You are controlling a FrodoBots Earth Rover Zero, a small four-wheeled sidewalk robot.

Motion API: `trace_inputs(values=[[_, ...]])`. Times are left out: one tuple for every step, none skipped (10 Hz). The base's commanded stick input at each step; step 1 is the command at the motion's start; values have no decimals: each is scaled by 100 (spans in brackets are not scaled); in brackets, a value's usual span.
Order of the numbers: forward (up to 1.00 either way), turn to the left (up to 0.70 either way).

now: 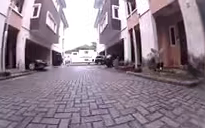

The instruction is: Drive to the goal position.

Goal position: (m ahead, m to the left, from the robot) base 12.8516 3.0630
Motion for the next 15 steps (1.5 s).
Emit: trace_inputs(values=[[50,0],[50,0],[50,0],[50,0],[50,0],[50,0],[50,17],[50,50],[50,50],[50,22],[50,0],[50,0],[50,0],[50,0],[50,0]])
